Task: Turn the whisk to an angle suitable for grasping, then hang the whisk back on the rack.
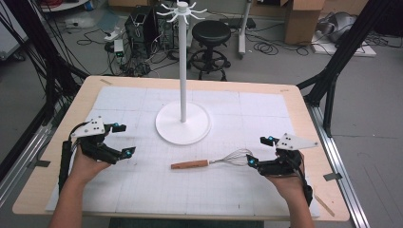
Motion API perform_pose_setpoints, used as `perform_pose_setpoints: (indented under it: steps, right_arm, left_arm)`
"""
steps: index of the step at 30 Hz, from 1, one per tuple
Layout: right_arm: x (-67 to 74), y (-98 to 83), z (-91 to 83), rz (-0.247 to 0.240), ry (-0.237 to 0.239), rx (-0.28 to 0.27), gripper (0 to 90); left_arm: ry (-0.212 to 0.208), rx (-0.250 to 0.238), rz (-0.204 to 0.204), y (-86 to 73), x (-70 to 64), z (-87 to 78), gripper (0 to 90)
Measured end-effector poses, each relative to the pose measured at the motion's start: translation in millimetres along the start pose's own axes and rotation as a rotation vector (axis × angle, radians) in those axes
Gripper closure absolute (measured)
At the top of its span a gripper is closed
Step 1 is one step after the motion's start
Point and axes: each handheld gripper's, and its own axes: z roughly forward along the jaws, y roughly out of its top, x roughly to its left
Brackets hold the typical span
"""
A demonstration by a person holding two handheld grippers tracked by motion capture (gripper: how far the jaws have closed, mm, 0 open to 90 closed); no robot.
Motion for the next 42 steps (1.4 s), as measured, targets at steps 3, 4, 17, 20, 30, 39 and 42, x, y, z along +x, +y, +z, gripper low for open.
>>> perform_pose_setpoints:
  steps: [3, 4, 17, 20, 30, 39, 42]
  right_arm:
    - [2.3, 3.9, 3.0, -0.013, 0.007, 0.007, 14.4]
    - [3.4, 5.7, 4.5, -0.017, 0.012, 0.012, 14.4]
    - [21.0, 28.0, 30.6, -0.082, 0.073, 0.071, 14.4]
    - [26.5, 30.4, 39.5, -0.098, 0.095, 0.095, 14.4]
    - [30.2, 42.1, 58.7, -0.113, 0.121, 0.145, 14.4]
    - [30.6, 43.8, 78.7, -0.116, 0.149, 0.203, 14.4]
    - [31.9, 42.9, 82.8, -0.117, 0.163, 0.223, 14.4]
  left_arm:
    - [0.006, -0.008, 0.000, 0.6, 0.9, -3.5, 6.9]
    - [0.005, -0.012, 0.000, 0.7, 1.1, -3.8, 6.9]
    - [-0.003, -0.032, 0.000, 1.5, 2.1, -5.0, 6.9]
    - [-0.005, -0.033, -0.001, 1.4, 2.2, -4.6, 6.9]
    - [-0.017, -0.044, -0.006, 0.6, 4.6, -4.4, 6.9]
    - [-0.016, -0.034, 0.002, 0.9, 3.2, -3.5, 6.9]
    - [-0.014, -0.031, -0.004, 0.3, 3.8, -2.8, 6.9]
